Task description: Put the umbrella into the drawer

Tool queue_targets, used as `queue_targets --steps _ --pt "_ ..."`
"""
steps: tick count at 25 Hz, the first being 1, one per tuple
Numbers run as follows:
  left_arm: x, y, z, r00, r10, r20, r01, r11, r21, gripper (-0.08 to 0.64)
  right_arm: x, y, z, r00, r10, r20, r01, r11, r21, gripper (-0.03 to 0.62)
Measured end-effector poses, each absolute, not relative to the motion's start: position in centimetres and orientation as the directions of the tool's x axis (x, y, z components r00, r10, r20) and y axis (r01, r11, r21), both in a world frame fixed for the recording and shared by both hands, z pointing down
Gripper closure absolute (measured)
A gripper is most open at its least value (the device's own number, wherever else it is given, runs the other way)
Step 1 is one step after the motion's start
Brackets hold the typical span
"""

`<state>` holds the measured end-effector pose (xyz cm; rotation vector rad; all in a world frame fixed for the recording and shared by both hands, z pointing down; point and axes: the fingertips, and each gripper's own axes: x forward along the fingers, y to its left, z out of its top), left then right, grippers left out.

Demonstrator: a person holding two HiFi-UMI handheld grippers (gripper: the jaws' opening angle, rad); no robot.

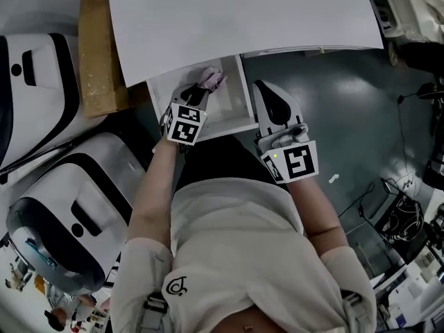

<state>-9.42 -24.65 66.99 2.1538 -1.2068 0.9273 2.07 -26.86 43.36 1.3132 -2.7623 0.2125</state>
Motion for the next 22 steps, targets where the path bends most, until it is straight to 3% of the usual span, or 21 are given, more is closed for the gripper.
queue_targets --steps 3,7,14,22 --pt "-9.9 -24.3 63.9 0.374 -0.576 0.727 -0.888 -0.448 0.101 0.544 1.3 -26.1 42.2 -0.646 -0.754 0.114 -0.763 0.642 -0.078 0.586" --pt "-10.2 -23.6 59.4 0.406 -0.630 0.662 -0.892 -0.430 0.137 0.548 0.3 -25.0 40.9 -0.678 -0.728 0.104 -0.734 0.677 -0.046 0.586" --pt "-12.1 -22.8 50.1 0.385 -0.778 0.498 -0.911 -0.408 0.066 0.548 0.0 -23.9 39.8 -0.682 -0.721 0.121 -0.729 0.683 -0.037 0.586" --pt "-14.2 -21.8 38.1 0.335 -0.914 0.227 -0.935 -0.352 -0.036 0.548 -0.5 -23.8 37.1 -0.715 -0.694 0.087 -0.696 0.718 0.003 0.586"
